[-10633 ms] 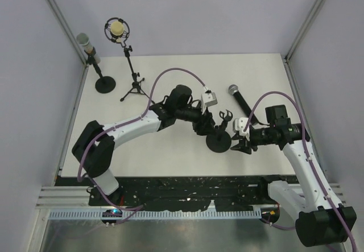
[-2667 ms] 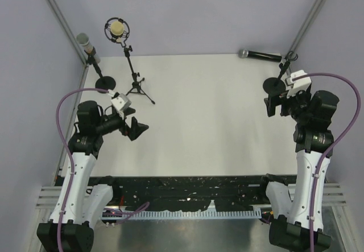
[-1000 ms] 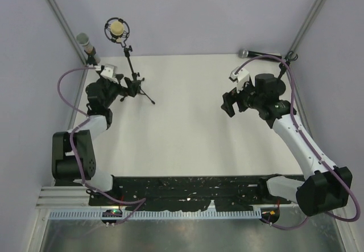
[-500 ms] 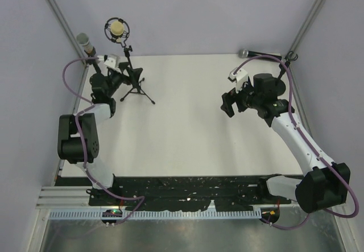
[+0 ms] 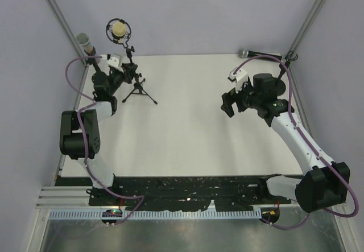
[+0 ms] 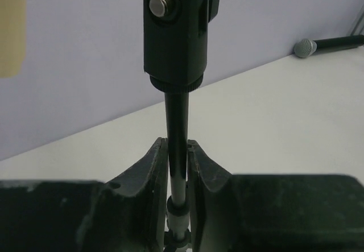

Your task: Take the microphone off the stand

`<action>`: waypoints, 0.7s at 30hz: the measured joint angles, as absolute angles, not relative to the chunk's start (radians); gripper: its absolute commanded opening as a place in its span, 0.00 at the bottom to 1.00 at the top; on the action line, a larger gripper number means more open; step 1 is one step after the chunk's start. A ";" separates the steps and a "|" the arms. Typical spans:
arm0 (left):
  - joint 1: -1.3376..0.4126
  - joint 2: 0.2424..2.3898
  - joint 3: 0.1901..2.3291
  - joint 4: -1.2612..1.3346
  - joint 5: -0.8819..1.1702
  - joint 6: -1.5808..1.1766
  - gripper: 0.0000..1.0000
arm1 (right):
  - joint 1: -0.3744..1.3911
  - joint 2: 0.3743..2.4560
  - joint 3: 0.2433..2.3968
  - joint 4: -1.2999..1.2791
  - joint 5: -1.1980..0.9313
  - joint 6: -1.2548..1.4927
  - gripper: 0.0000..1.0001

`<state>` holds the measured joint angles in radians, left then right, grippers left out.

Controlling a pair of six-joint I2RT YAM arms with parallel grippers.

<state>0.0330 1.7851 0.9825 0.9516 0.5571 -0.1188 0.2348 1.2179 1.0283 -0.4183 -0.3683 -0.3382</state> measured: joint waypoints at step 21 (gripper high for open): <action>-0.058 1.675 0.868 0.952 0.770 -0.161 0.00 | 0.245 1.242 1.101 -0.456 -0.435 -0.400 0.95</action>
